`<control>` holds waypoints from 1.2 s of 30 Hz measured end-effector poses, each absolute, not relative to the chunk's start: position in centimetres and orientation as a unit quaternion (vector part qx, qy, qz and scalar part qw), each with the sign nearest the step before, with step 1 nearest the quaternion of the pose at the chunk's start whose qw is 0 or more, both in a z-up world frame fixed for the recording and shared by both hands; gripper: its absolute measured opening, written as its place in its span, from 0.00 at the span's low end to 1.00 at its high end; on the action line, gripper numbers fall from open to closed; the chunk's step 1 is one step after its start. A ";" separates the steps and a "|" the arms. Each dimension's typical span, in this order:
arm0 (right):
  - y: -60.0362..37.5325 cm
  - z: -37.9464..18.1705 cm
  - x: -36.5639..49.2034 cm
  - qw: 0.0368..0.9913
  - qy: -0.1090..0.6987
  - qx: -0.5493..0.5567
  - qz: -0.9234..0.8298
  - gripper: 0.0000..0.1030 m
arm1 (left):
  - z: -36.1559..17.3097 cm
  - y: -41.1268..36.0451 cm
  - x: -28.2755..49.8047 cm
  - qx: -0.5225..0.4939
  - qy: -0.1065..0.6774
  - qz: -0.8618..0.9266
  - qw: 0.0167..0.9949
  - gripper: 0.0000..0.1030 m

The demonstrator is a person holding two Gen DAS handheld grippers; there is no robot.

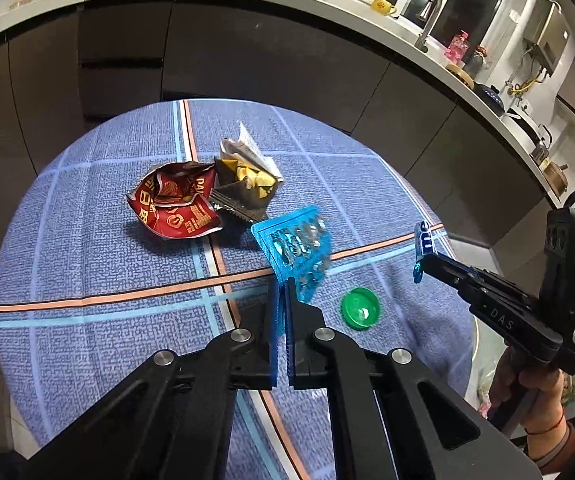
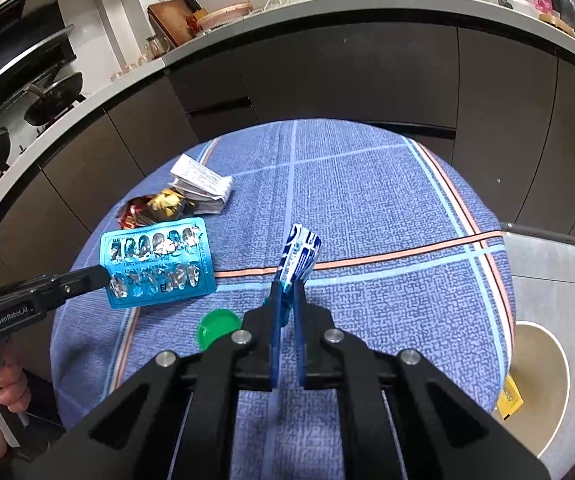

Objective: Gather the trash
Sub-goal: 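Grasp the blue blister pack with the left tool while the right grasps the toothpaste tube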

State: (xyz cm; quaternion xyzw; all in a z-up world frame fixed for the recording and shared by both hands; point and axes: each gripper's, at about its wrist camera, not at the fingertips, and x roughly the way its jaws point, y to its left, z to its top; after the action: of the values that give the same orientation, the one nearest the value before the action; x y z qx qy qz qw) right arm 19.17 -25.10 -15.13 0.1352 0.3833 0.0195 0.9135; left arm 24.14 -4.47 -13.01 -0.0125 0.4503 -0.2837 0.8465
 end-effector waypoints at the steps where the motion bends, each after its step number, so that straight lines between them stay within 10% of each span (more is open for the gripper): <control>1: -25.2 -14.9 19.0 0.915 0.381 0.135 0.020 0.07 | -12.8 -4.4 23.9 -0.011 0.449 -0.283 0.848 0.02; 23: -25.8 -12.7 15.0 0.921 0.360 0.147 0.023 0.07 | -14.1 -5.6 20.9 0.063 0.446 -0.274 0.850 0.05; 29: -26.1 -13.1 15.1 0.919 0.363 0.150 0.021 0.07 | -15.6 -5.8 22.4 0.053 0.463 -0.262 0.845 0.17; 33: -26.3 -13.4 15.2 0.918 0.365 0.154 0.021 0.07 | -15.2 -4.9 22.1 0.043 0.453 -0.247 0.856 0.56; 36: -26.4 -13.6 15.2 0.917 0.366 0.158 0.023 0.07 | -14.8 -3.7 22.3 0.033 0.447 -0.228 0.864 0.67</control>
State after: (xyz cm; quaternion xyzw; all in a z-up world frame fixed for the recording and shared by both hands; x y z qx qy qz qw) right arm 15.23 -26.36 -13.57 0.1579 0.3655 0.0226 0.9170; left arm 22.29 -3.73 -14.76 0.0328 0.4474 -0.2277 0.8642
